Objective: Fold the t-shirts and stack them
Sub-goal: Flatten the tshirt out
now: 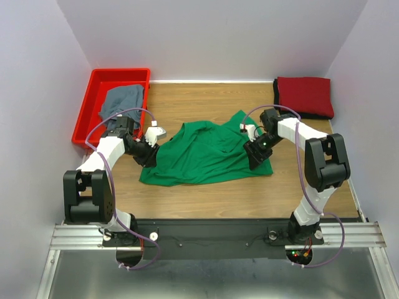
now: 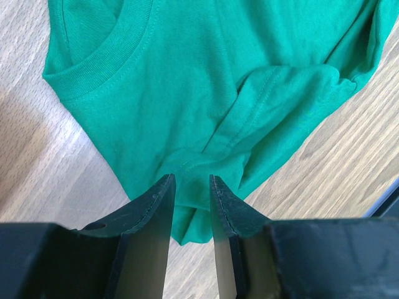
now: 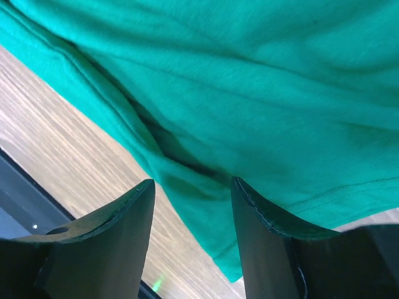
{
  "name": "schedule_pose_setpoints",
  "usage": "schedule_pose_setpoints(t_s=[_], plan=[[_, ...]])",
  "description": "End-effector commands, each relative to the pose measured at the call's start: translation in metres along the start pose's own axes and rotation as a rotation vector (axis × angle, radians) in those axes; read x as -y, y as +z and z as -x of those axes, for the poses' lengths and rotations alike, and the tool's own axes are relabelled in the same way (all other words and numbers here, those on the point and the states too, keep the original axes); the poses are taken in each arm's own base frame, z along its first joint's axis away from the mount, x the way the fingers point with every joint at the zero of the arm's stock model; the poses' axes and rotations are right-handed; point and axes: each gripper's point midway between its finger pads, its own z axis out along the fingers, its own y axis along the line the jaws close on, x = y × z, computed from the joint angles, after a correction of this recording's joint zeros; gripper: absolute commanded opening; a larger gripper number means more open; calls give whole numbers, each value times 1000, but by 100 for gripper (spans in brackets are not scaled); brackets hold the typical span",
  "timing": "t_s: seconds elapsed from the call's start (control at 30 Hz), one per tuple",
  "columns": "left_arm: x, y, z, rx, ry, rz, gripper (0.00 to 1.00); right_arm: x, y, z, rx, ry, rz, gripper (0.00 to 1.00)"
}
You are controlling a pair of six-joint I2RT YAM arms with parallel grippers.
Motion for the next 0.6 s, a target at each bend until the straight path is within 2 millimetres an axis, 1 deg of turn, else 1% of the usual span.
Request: schedule_pose_setpoints(t_s=[0.0,0.03,0.13,0.2,0.3,0.33,0.4,0.43,0.57], plan=[[6,0,-1,13,-2,-24,40,8,-1,20,51,-31,-40,58],[6,0,-1,12,-1,-25,40,9,0,22,55,-32,-36,58],[7,0,-1,13,4,-24,40,10,5,22,41,-31,-30,58],[7,0,-2,11,6,-23,40,9,8,19,28,-33,-26,57],[8,0,-4,7,7,-22,40,6,11,8,2,-27,-17,53],[8,0,-4,7,9,-23,40,3,8,4,-9,-27,-15,49],[9,-1,-5,5,10,-24,40,-2,4,-2,-24,-31,-7,47],[9,-1,-6,5,13,-22,40,-6,-3,-1,-11,-44,-12,45],[11,-4,-7,7,22,-18,40,-24,-24,-13,-21,-60,-6,44]])
